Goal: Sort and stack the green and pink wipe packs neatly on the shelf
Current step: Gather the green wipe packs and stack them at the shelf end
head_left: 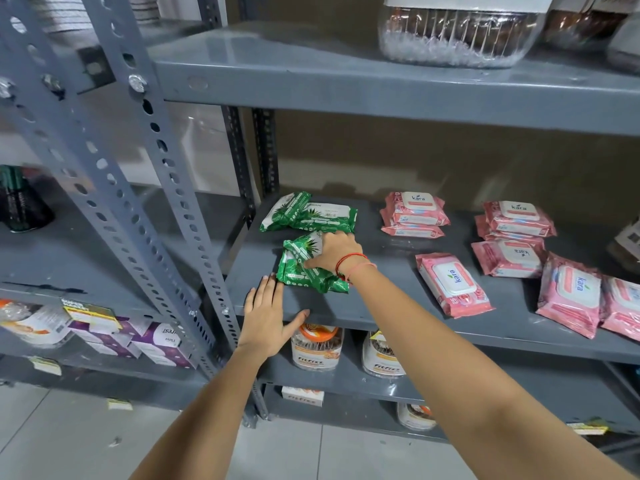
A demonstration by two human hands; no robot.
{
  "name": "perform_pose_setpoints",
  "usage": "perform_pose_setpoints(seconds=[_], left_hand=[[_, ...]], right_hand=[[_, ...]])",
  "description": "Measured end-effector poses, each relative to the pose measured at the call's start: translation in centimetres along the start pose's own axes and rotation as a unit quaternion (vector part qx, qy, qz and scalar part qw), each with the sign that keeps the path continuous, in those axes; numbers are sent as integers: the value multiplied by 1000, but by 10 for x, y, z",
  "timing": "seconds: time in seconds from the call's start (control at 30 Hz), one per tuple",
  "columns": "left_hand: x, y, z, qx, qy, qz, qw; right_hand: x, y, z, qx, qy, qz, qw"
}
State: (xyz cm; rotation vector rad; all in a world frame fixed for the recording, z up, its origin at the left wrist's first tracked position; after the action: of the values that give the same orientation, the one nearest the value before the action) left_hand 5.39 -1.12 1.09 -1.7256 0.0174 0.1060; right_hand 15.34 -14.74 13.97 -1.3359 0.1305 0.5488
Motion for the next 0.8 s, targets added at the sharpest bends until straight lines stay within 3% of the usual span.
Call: perform_pose_setpoints(seconds=[0.4,0.63,0.8], left_hand=[[1,2,1,7,-5,-2,1000],[3,5,4,-8,4,-10,1000],[2,4,3,-8,9,-18,1000]], right_hand=[[8,-20,12,-142,-108,118,977],[14,-17,11,-118,-112,114,980],[10,4,4,-83,-109,32,990]])
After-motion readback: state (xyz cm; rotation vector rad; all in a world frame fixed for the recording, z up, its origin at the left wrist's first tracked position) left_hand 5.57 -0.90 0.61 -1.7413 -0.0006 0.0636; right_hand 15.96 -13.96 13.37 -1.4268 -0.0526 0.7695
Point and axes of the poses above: each hand's wrist, its own x-axis towards the middle knuckle, its own y-axis out of the palm, z = x × y, the point moved 1 cm from there along x, towards the middle knuckle, and after that the axes turned 11 degrees about z, right-handed, at the moved point
